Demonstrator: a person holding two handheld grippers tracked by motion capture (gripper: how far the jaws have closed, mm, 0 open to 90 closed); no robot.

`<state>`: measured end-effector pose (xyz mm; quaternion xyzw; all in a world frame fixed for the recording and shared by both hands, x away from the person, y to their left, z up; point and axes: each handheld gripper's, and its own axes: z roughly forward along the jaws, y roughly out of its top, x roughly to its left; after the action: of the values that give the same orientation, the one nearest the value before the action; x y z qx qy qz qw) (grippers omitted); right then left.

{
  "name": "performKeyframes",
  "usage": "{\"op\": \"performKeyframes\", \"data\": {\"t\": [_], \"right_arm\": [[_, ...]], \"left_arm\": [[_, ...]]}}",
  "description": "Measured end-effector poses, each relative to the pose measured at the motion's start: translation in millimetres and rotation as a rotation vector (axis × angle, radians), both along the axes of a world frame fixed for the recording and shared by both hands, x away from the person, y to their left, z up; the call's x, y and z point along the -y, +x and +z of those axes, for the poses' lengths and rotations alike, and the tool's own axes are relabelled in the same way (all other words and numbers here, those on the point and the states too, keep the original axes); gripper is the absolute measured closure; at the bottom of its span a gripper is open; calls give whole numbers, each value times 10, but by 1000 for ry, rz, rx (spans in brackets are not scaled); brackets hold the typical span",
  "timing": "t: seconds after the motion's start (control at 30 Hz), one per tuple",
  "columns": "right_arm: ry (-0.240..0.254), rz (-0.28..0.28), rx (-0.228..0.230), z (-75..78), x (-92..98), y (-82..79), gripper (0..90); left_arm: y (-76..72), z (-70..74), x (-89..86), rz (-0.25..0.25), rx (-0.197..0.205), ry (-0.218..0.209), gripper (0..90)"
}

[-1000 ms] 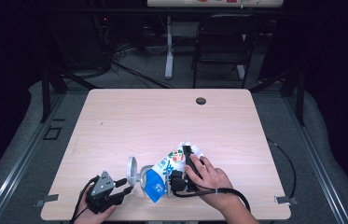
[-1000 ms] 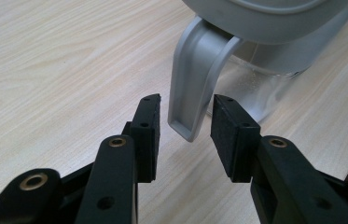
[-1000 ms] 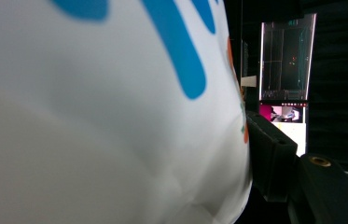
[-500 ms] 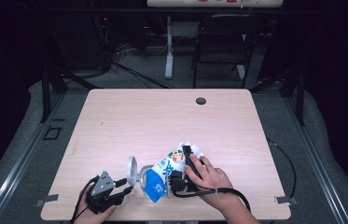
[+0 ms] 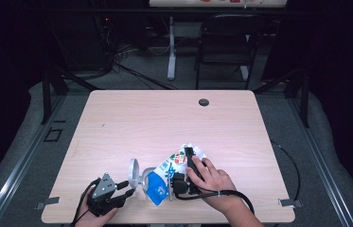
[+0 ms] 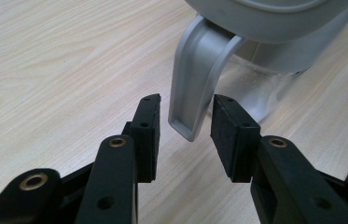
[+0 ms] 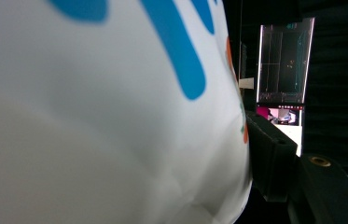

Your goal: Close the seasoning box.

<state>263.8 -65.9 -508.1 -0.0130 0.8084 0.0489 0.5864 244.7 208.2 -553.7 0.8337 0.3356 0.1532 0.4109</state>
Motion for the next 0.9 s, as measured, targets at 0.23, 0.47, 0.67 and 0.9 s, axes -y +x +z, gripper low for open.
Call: {"op": "performKeyframes", "data": {"t": [0.23, 0.47, 0.67, 0.9], "right_arm": [[-3, -1, 1, 0, -4, -3, 438], [-3, -1, -2, 1, -3, -1, 438], [-5, 0, 0, 1, -3, -2, 439], [-6, -1, -1, 2, -4, -2, 439]], "left_arm": [[-3, 0, -1, 3, -6, -8, 635], [-2, 1, -2, 2, -6, -8, 635], [-3, 2, -1, 2, -5, -7, 635], [-2, 4, -2, 0, -2, -3, 635]]}}
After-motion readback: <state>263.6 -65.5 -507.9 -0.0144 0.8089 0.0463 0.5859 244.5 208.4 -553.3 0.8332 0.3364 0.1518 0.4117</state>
